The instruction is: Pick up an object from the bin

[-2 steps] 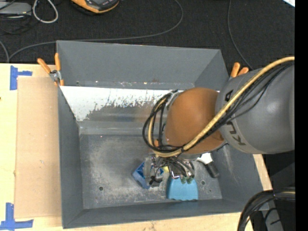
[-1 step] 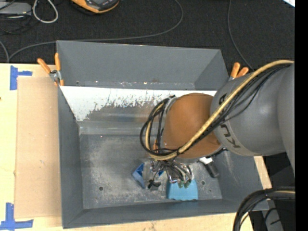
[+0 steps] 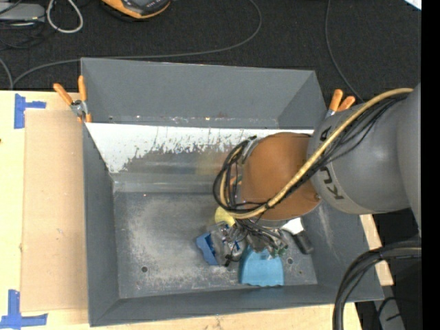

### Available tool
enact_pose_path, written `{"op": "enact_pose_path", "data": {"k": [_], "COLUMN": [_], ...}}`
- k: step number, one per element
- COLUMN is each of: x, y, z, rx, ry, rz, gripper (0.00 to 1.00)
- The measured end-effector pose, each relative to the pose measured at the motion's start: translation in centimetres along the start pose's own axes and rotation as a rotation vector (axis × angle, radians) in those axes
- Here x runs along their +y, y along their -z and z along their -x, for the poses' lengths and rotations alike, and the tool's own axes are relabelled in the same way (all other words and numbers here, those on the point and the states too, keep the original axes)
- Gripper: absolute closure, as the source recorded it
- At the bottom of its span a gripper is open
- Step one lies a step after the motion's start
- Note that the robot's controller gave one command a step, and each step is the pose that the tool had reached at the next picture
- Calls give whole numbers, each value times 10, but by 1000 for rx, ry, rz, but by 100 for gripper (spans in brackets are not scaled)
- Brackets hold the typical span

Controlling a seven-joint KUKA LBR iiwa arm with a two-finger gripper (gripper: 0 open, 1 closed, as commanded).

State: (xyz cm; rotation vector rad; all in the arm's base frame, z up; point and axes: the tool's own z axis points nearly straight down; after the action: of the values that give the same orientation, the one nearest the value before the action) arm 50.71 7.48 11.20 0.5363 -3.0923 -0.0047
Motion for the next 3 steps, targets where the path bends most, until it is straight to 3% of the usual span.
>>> {"op": "enact_pose_path", "data": {"k": [1,2,3], "x": [4,3,-13], "y": [-12,-12,-26], "z": [-16,-16,-2], "rx": [-3,-3,-48], "ry": [-287,-288,-327], "rz": [1,1,8], "gripper": [0,0,100]}}
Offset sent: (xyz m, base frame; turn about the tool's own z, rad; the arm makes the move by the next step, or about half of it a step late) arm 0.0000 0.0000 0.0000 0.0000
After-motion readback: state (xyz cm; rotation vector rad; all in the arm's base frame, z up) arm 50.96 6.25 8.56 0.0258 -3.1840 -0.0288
